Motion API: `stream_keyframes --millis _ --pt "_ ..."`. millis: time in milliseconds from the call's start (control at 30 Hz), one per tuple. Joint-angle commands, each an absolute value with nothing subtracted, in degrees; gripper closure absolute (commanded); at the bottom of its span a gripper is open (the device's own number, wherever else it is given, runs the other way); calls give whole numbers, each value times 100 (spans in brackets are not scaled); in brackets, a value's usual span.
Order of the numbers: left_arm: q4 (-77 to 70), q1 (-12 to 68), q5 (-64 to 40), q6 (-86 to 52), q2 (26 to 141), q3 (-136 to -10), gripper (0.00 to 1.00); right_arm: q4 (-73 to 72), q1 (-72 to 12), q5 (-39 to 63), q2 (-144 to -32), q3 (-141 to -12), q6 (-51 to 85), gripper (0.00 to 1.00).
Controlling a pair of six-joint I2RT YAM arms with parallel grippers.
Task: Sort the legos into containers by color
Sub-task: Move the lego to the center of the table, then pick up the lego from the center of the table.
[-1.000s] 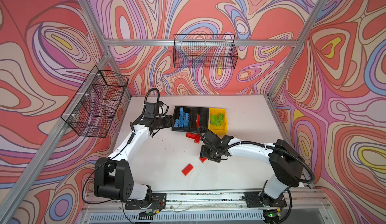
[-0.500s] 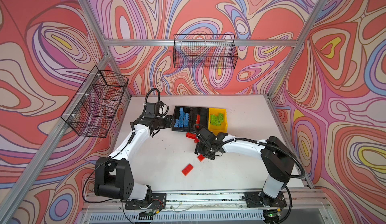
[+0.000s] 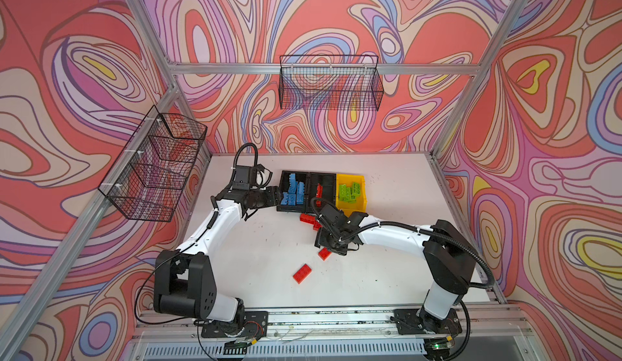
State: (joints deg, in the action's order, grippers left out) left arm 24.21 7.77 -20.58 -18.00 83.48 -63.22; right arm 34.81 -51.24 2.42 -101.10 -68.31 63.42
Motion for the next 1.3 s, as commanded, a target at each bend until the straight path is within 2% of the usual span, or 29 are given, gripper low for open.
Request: stream_keyframes --millis 0,333,633,800,1133,1267 --pt "2420 729 -2128 -1775 8393 -6328 35 3517 -5150 164 -9970 -6638 6608 26" --pt "2417 730 -2145 -1775 8367 -6313 35 3148 -5159 249 -10061 -6372 7050 26" --pt "2419 721 -2139 -1767 8358 -6318 35 3296 -5152 138 -10712 -6611 6962 28" --pt "2388 699 -2155 -1782 8375 -6319 35 3724 -5158 -74 -11049 -7172 6654 37" --pt "2416 615 -2148 -1767 8346 -6320 35 4546 -5168 -815 -11202 -7554 6150 70" --pt "2417 606 -2144 -1767 8367 -6324 35 4699 -5168 -1061 -11136 -7848 5857 72"
